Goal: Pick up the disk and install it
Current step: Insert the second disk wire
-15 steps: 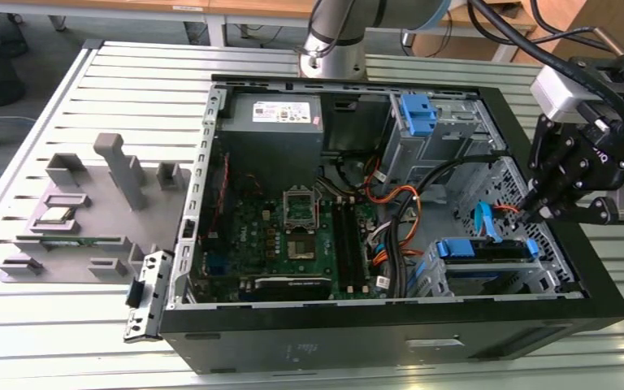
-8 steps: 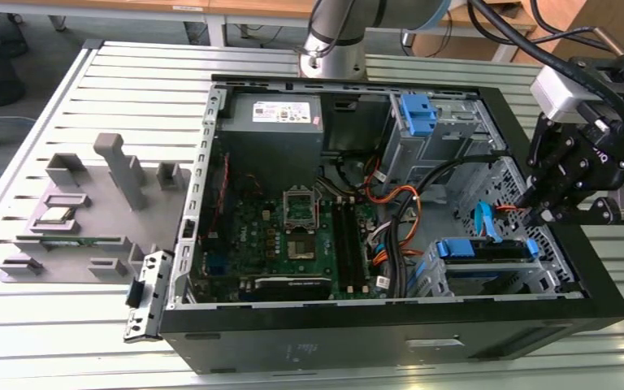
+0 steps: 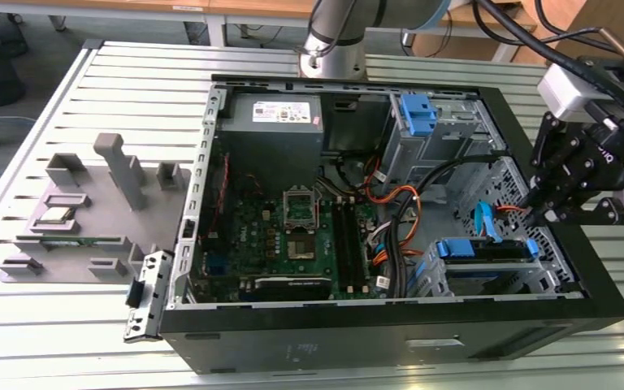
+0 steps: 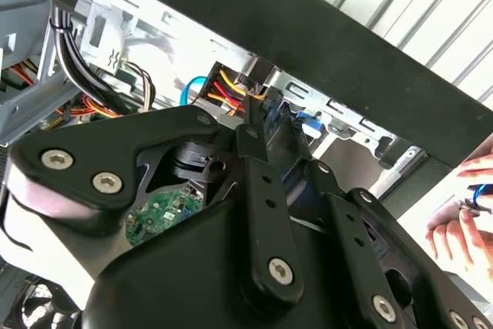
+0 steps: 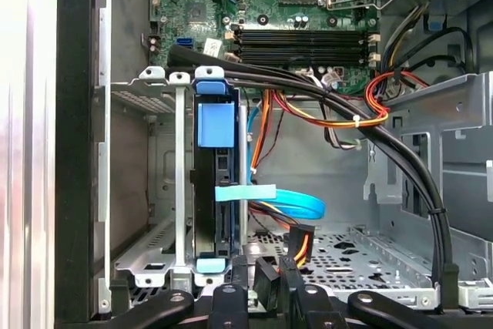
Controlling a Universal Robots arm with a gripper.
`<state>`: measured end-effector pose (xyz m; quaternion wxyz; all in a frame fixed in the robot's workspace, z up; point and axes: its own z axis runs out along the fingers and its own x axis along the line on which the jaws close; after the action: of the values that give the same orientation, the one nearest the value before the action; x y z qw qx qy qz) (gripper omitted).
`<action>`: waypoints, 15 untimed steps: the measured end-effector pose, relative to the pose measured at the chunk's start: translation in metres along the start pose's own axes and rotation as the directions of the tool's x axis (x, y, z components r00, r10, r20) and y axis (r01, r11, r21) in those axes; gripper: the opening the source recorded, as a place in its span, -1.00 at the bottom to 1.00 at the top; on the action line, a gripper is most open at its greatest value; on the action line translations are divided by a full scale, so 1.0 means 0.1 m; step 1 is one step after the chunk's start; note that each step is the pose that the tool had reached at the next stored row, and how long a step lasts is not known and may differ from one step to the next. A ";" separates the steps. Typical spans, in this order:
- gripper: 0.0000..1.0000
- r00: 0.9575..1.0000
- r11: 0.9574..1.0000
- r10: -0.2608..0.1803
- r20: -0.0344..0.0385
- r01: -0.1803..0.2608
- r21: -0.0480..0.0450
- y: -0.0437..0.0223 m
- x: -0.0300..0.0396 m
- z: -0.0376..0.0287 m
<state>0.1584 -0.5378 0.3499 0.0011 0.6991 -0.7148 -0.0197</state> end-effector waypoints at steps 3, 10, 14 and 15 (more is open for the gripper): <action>-0.40 1.000 1.000 0.005 -0.003 -0.005 -0.008 -0.027 -0.003 -0.002; -0.40 1.000 0.998 0.007 -0.005 -0.007 -0.067 -0.038 -0.002 0.005; -0.40 1.000 0.996 0.007 -0.005 -0.007 -0.084 -0.039 -0.003 0.005; -0.40 1.000 0.996 0.007 -0.005 -0.007 -0.085 -0.039 -0.002 0.005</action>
<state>0.1622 -0.5376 0.3493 0.0324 0.6959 -0.7158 -0.0482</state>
